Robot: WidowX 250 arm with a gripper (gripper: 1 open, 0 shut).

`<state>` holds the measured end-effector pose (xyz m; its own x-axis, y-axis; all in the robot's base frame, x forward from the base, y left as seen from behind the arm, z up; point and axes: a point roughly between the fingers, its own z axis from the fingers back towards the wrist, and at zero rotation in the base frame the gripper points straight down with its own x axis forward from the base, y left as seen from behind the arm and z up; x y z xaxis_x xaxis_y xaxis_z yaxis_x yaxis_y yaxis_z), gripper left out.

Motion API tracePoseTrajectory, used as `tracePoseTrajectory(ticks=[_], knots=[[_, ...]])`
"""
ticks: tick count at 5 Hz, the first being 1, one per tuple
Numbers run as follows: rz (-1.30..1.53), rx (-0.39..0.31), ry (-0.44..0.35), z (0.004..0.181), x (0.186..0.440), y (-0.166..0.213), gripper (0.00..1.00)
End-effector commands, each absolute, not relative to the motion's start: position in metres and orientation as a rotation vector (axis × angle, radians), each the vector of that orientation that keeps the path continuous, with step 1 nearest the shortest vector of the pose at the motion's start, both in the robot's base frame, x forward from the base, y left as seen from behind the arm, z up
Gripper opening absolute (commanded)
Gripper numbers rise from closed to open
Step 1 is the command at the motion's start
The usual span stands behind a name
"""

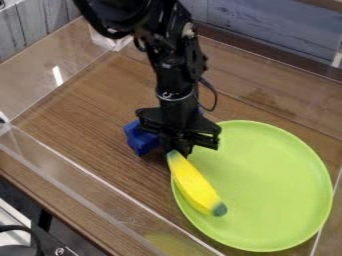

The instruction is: Put the banana in the green plate

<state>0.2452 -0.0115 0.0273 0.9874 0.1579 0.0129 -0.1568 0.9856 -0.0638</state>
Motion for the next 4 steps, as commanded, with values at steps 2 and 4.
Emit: tracePoseTrajectory(ticks=[2,4], knots=[[0.108,-0.058,-0.057,0.037,0.253,-0.031,0.0],[0.076,-0.041,-0.059,0.042,0.246,-0.035,0.0]])
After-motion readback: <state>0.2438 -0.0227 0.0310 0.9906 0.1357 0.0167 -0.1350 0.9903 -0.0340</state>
